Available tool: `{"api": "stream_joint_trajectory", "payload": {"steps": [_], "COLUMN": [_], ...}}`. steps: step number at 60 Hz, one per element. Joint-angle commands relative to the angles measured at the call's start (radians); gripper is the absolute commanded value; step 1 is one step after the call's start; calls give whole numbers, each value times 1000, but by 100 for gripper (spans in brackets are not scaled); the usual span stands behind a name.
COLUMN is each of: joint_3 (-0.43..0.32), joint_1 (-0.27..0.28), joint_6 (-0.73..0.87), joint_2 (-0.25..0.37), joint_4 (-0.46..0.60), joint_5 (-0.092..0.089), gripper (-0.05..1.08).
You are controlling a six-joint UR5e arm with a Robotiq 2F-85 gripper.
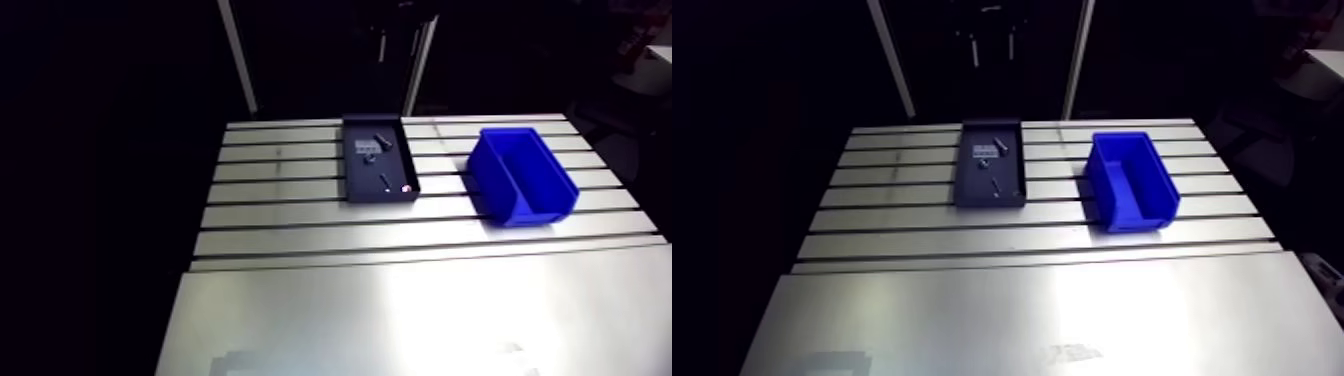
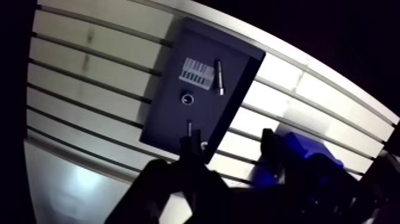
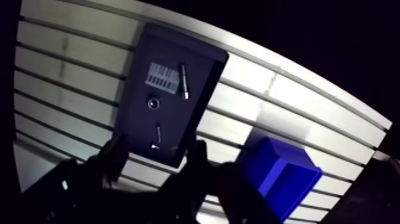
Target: Pick up the M10 bolt from the tray and put it into the blue bin.
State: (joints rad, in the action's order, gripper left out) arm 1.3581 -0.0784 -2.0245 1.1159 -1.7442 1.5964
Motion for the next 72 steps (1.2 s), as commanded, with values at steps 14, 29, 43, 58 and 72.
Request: {"api": "stream_joint_trajectory", "payload": {"steps": [14, 29, 43, 58, 72], "joint_3": [49, 64, 83, 101, 111], "joint_1": [-6, -8, -9, -12, -18], "joint_6": [-47, -52, -72, -78, -79], "joint_2": [-47, -72, -93, -109, -127], "joint_4": [-81, -107, -134, -149, -169], "joint_5": [-2, -2, 0, 0, 0], "gripper": [50, 56, 56, 55, 56]}}
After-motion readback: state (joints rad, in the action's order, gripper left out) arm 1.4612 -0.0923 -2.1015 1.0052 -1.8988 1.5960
